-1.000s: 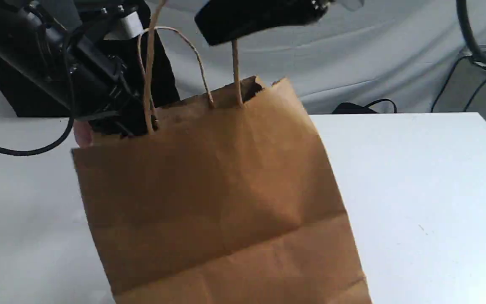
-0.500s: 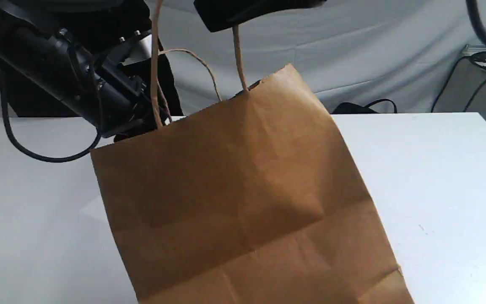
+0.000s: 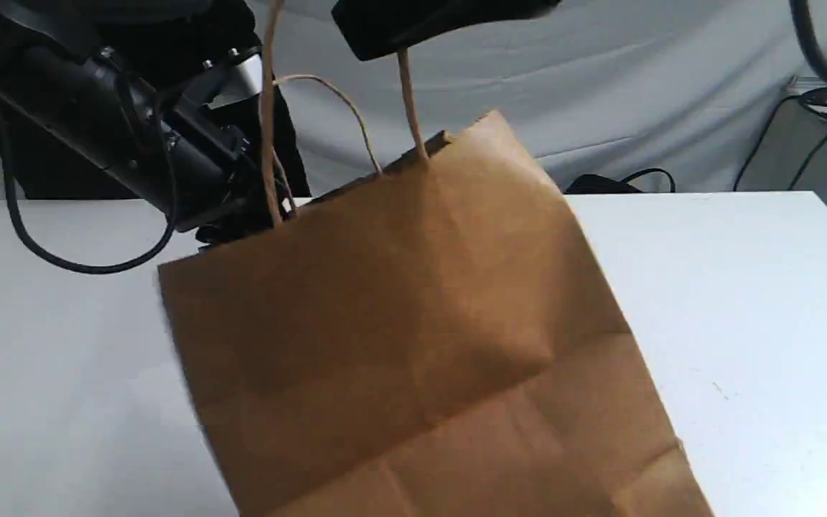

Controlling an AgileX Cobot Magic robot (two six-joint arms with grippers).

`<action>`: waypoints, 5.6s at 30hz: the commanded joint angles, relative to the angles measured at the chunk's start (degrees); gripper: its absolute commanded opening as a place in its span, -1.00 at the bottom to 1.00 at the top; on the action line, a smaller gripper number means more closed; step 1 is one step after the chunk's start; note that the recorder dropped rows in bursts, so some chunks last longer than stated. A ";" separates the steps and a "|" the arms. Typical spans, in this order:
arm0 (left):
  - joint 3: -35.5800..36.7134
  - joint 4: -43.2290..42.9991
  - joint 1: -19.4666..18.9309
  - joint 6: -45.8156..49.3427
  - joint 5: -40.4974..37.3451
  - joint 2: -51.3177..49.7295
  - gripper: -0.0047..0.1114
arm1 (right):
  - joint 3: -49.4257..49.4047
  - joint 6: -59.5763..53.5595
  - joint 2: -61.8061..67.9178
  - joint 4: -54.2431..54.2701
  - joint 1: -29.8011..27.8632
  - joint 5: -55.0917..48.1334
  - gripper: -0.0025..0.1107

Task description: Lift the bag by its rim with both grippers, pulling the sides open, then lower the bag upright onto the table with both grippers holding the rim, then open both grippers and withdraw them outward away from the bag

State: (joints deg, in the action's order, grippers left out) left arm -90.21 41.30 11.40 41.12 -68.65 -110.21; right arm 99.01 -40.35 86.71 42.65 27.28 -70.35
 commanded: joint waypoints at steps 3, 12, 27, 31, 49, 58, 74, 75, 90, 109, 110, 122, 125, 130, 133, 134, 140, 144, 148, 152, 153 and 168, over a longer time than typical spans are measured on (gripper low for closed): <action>-0.42 0.87 -0.12 -0.15 0.82 0.42 -0.92 | 0.33 -4.82 -0.28 -0.53 0.20 0.39 -0.96; -13.25 0.70 -0.12 -2.12 -1.31 0.94 -0.92 | -1.57 -5.75 -1.68 -4.79 0.20 3.29 -0.96; -19.00 0.01 0.73 -4.65 -1.31 -1.28 -0.92 | -35.66 -16.35 -15.64 21.47 0.20 35.09 -0.96; -20.13 -0.35 1.94 -5.02 -1.31 -3.15 -0.92 | -41.33 -20.46 -16.46 26.73 0.20 36.98 -0.96; -22.07 0.00 2.57 -6.04 -1.31 -8.04 -0.92 | -44.46 -19.66 -16.46 25.41 0.20 41.88 -0.96; -22.07 3.17 2.57 -3.56 -1.31 -8.04 -0.40 | -45.26 -19.10 -16.46 25.51 0.20 42.42 -0.96; -22.07 2.82 2.57 -5.06 -1.31 -6.73 -0.07 | -45.26 -17.70 -16.46 24.70 0.20 42.79 -0.96; -22.07 2.11 2.57 -5.06 -1.31 -6.35 -0.07 | -45.26 -17.70 -16.46 24.47 0.20 42.79 -0.96; -22.07 -2.80 2.57 -5.24 -1.31 -1.22 -0.07 | -45.26 -17.70 -16.46 24.33 0.20 42.79 -0.96; -22.07 -15.20 2.57 -10.95 -1.31 5.40 -0.10 | -45.26 -17.70 -16.46 23.28 0.20 42.34 -0.02; -22.07 -15.46 2.57 -10.95 -1.31 5.67 -0.10 | -45.26 -17.70 -16.61 22.90 0.20 41.95 -0.02; -21.97 -17.82 2.57 -11.08 -1.31 6.27 -0.10 | -45.26 2.99 -24.64 -0.92 0.20 39.27 -0.02; -21.40 -17.85 2.57 -11.08 -1.31 6.87 -0.10 | -45.26 6.41 -27.55 -4.00 0.20 37.85 -0.02; -16.88 -17.85 2.57 -10.70 -1.31 9.88 -0.10 | -45.26 9.24 -32.91 -6.13 0.20 34.82 -0.04; -12.70 -17.57 2.57 -9.99 -1.31 11.97 -0.15 | -45.26 9.24 -35.95 -8.35 0.20 33.08 -0.20; -11.78 -17.08 2.57 -9.52 -1.31 12.43 -0.18 | -45.26 9.28 -36.85 -9.22 0.20 32.30 -0.31; -2.40 -9.79 2.57 -4.49 -0.32 16.33 -0.67 | -45.26 9.81 -40.60 -12.63 0.20 29.11 -0.96; 2.20 -3.90 2.57 0.61 -0.07 18.01 -0.92 | -45.26 13.76 -41.56 -16.56 0.20 29.11 -0.96; 7.52 0.40 2.57 3.67 1.13 20.31 -0.92 | -45.26 16.20 -41.69 -19.99 0.20 29.11 -0.96; 14.75 2.79 2.57 4.70 8.46 25.00 -0.92 | -45.26 16.56 -41.69 -20.43 0.20 29.11 -0.96; 16.97 3.55 2.57 5.68 10.93 26.66 -0.92 | -45.26 16.56 -41.69 -20.43 0.20 29.11 -0.96; 44.50 10.91 2.57 13.12 30.99 53.08 -0.92 | -53.37 16.39 -44.24 -22.60 0.20 36.86 -0.96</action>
State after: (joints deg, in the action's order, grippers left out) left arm -47.66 50.84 13.52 53.81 -40.56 -59.87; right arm 48.25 -24.07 43.42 20.49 27.28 -35.56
